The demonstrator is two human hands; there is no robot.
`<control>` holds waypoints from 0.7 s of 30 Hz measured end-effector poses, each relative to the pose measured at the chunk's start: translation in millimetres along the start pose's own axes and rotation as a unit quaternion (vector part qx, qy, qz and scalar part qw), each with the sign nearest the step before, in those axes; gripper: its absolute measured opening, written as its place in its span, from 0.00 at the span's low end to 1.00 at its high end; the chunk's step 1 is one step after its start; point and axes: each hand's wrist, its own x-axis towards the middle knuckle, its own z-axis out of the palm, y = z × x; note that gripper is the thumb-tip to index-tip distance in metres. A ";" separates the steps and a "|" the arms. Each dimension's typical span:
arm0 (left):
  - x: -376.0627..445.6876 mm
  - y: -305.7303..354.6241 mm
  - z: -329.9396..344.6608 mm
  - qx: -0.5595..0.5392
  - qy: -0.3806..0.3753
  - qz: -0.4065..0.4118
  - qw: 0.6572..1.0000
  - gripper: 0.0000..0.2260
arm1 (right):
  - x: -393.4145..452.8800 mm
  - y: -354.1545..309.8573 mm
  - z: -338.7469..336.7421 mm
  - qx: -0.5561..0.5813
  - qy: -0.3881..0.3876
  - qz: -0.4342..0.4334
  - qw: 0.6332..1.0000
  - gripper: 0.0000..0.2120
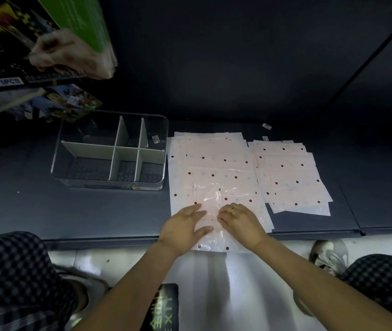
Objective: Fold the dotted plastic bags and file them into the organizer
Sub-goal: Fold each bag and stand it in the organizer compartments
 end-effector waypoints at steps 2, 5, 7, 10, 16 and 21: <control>3.9 -0.1 -7.1 -0.036 -0.001 -0.012 0.999 0.23 | 3.1 0.1 -3.8 -0.008 -0.009 -0.008 1.000 0.07; 3.9 -3.0 -15.4 -0.077 0.021 0.001 0.997 0.19 | 10.9 1.7 -18.2 0.038 -0.011 0.025 0.999 0.04; 2.3 -1.3 -20.8 -0.104 0.089 0.008 0.991 0.16 | 17.9 3.7 -31.7 0.062 -0.022 0.051 0.997 0.04; 3.5 11.4 -36.2 -0.149 0.205 -0.009 0.967 0.10 | 28.2 3.1 -53.5 0.086 -0.028 0.067 0.994 0.09; 10.0 26.1 -81.2 -0.116 0.233 0.069 0.963 0.08 | 55.7 -17.9 -89.0 0.061 -0.019 0.038 0.997 0.12; 1.0 -28.4 -105.5 -0.040 0.316 -0.032 0.947 0.16 | 64.3 -32.2 -92.6 0.122 -0.009 0.121 0.985 0.09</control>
